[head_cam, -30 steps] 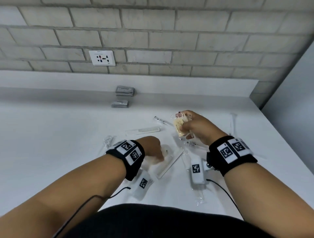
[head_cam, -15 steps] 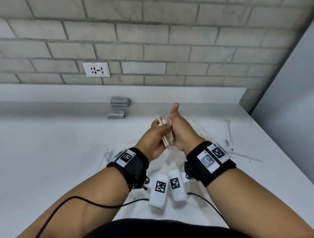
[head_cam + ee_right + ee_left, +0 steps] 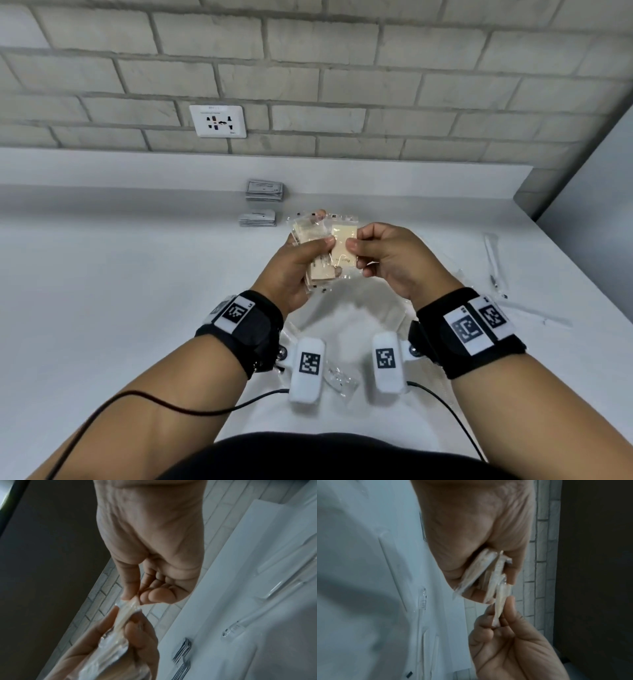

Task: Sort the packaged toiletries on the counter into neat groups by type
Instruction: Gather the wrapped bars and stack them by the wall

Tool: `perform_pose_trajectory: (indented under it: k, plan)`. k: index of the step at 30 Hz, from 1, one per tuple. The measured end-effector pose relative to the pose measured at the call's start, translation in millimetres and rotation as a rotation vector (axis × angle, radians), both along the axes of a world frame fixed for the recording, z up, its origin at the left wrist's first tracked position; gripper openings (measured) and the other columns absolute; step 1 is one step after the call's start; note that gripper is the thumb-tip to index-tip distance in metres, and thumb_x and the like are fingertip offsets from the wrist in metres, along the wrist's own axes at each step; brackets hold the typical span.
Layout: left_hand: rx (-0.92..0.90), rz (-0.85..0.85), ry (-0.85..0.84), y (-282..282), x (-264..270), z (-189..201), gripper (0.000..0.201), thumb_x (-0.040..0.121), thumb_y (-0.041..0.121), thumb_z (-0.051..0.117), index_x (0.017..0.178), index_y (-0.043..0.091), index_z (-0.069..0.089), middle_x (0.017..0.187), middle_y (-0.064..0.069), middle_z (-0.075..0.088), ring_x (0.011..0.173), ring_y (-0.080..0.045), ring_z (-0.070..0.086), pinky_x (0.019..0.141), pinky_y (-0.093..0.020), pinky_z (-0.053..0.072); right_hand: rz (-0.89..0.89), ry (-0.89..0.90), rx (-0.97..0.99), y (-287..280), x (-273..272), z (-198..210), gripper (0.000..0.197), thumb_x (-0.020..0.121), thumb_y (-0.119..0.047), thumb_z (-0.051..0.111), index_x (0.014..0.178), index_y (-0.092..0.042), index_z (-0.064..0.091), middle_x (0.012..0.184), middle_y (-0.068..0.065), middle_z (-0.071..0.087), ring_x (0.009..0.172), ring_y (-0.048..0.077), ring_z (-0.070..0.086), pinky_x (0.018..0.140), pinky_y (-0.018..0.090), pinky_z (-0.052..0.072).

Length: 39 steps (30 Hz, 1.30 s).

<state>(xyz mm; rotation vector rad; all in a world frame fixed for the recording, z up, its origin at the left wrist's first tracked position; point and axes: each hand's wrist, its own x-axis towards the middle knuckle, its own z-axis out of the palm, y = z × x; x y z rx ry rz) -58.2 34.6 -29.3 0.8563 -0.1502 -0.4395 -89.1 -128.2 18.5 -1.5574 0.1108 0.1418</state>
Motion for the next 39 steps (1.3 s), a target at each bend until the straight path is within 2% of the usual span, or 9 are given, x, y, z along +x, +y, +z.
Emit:
perform_pose_trajectory:
  k: [2, 5, 10, 14, 16, 22, 28, 36, 39]
  plan:
    - [0.038, 0.004, -0.019, 6, -1, -1, 0.058, 0.075, 0.004, 0.069, 0.126, 0.026, 0.052, 0.114, -0.017, 0.058, 0.106, -0.038, 0.053, 0.095, -0.057, 0.036, -0.021, -0.035, -0.056, 4, 1, -3, 0.016, 0.083, -0.004, 0.070, 0.077, -0.011, 0.058, 0.062, -0.001, 0.058, 0.051, 0.013, 0.050, 0.048, 0.023, 0.043]
    - [0.102, 0.019, -0.038, 14, -4, 0, 0.058, 0.076, 0.003, 0.067, 0.128, 0.024, 0.053, 0.115, -0.015, 0.059, 0.105, -0.037, 0.055, 0.091, -0.051, 0.038, -0.056, -0.077, -0.101, 11, 3, -6, 0.014, 0.082, -0.006, 0.072, 0.074, -0.010, 0.061, 0.060, -0.001, 0.059, 0.050, 0.013, 0.049, 0.048, 0.022, 0.043]
    - [0.127, 0.027, -0.065, 24, -5, 3, 0.057, 0.074, 0.003, 0.067, 0.125, 0.025, 0.055, 0.109, -0.010, 0.066, 0.099, -0.033, 0.063, 0.090, -0.051, 0.043, -0.114, -0.093, -0.097, 23, 4, -7, 0.017, 0.084, -0.006, 0.070, 0.070, -0.008, 0.061, 0.058, 0.001, 0.059, 0.048, 0.013, 0.048, 0.046, 0.022, 0.043]
    - [0.018, 0.078, -0.051, 19, -3, 3, 0.061, 0.076, 0.002, 0.064, 0.131, 0.023, 0.048, 0.111, -0.013, 0.063, 0.096, -0.033, 0.063, 0.078, -0.044, 0.054, -0.023, -0.029, -0.048, 23, -2, -4, 0.006, 0.087, -0.012, 0.068, 0.089, -0.011, 0.062, 0.074, 0.002, 0.066, 0.061, 0.018, 0.058, 0.052, 0.026, 0.047]
    - [-0.016, 0.113, -0.050, 16, -1, 3, 0.060, 0.078, 0.002, 0.063, 0.131, 0.024, 0.047, 0.109, -0.012, 0.063, 0.091, -0.030, 0.065, 0.079, -0.043, 0.054, 0.083, 0.049, -0.060, 21, -5, -6, 0.018, 0.084, -0.011, 0.070, 0.098, -0.013, 0.058, 0.084, 0.005, 0.070, 0.068, 0.020, 0.066, 0.057, 0.029, 0.048]
    - [0.102, 0.197, -0.111, 18, -1, 7, 0.049, 0.084, -0.004, 0.062, 0.121, 0.026, 0.052, 0.096, -0.006, 0.065, 0.084, -0.027, 0.063, 0.072, -0.042, 0.053, 0.037, 0.053, -0.042, 8, -7, -1, 0.014, 0.085, 0.003, 0.065, 0.094, -0.006, 0.058, 0.072, 0.007, 0.066, 0.059, 0.016, 0.064, 0.058, 0.028, 0.052]
    - [0.085, 0.324, -0.105, 19, -9, 14, 0.042, 0.089, -0.002, 0.059, 0.123, 0.021, 0.050, 0.091, -0.009, 0.064, 0.079, -0.027, 0.064, 0.079, -0.050, 0.053, 0.131, 0.048, -0.039, 26, -5, -2, 0.016, 0.083, 0.007, 0.064, 0.079, -0.007, 0.056, 0.066, 0.008, 0.065, 0.056, 0.018, 0.064, 0.059, 0.028, 0.053]
    - [0.072, 0.391, -0.063, 27, -21, 14, 0.036, 0.091, 0.000, 0.055, 0.118, 0.024, 0.051, 0.089, -0.009, 0.066, 0.072, -0.025, 0.065, 0.069, -0.042, 0.054, 0.152, 0.046, -0.036, 38, -8, -9, 0.011, 0.081, 0.004, 0.068, 0.078, -0.005, 0.062, 0.067, 0.009, 0.067, 0.059, 0.019, 0.065, 0.060, 0.028, 0.054]
    - [0.071, 0.370, -0.012, 33, -22, 11, 0.038, 0.090, 0.006, 0.060, 0.121, 0.024, 0.049, 0.092, -0.005, 0.066, 0.073, -0.020, 0.067, 0.057, -0.030, 0.054, 0.072, -0.005, -0.021, 32, -6, -4, 0.016, 0.082, 0.004, 0.066, 0.076, -0.009, 0.060, 0.074, 0.010, 0.071, 0.068, 0.023, 0.069, 0.061, 0.030, 0.053]
